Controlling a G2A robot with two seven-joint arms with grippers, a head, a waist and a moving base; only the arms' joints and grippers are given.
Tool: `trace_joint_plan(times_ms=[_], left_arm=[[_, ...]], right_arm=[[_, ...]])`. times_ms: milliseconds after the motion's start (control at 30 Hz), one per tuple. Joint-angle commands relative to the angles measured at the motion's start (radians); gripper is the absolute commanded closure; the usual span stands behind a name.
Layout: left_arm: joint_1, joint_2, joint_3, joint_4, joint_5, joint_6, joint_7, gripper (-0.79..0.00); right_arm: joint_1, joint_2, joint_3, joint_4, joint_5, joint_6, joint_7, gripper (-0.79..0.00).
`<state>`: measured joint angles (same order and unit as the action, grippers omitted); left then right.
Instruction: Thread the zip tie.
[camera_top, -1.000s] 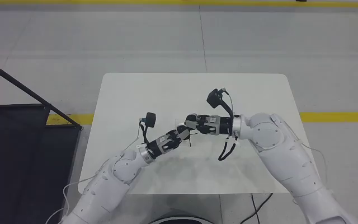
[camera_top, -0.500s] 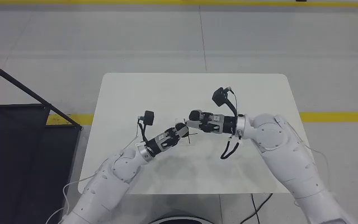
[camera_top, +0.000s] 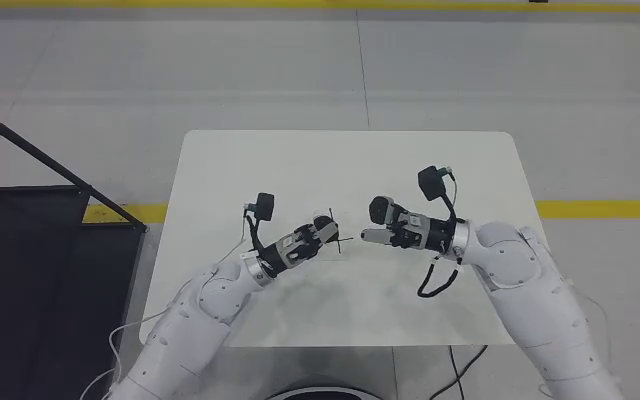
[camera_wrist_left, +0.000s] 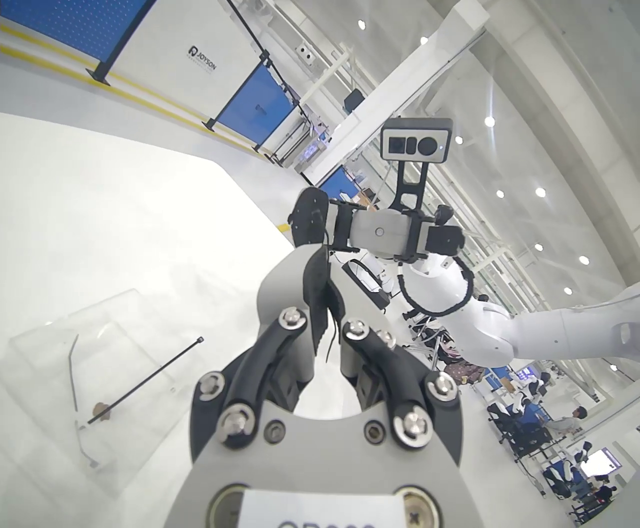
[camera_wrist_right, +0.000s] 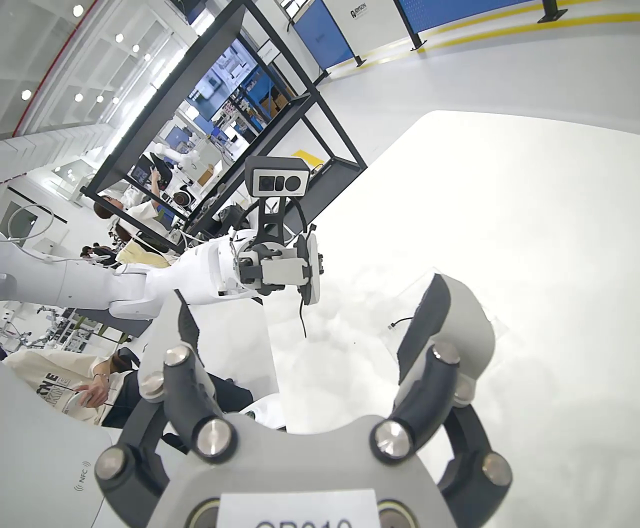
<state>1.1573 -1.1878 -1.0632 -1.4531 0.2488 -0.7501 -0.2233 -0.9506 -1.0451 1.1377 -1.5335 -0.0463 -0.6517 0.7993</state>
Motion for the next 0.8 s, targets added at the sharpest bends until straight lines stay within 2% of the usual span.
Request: trace_joint_plan(times_ms=[0, 467, 600, 767], left_arm=[[0.0, 0.0, 0.0, 0.0, 0.0, 0.0, 0.0, 0.0], [0.0, 0.0, 0.0, 0.0, 0.0, 0.0, 0.0, 0.0], [0.018, -0.001, -0.009, -0.035, 0.019, 0.036, 0.028, 0.0], [0.018, -0.001, -0.009, -0.035, 0.019, 0.036, 0.028, 0.0]], right_arm=[[0.0, 0.0, 0.0, 0.0, 0.0, 0.0, 0.0, -0.785], [0.0, 0.0, 0.0, 0.0, 0.0, 0.0, 0.0, -0.785], [0.0, 0.0, 0.0, 0.0, 0.0, 0.0, 0.0, -0.785], [0.0, 0.0, 0.0, 0.0, 0.0, 0.0, 0.0, -0.785]])
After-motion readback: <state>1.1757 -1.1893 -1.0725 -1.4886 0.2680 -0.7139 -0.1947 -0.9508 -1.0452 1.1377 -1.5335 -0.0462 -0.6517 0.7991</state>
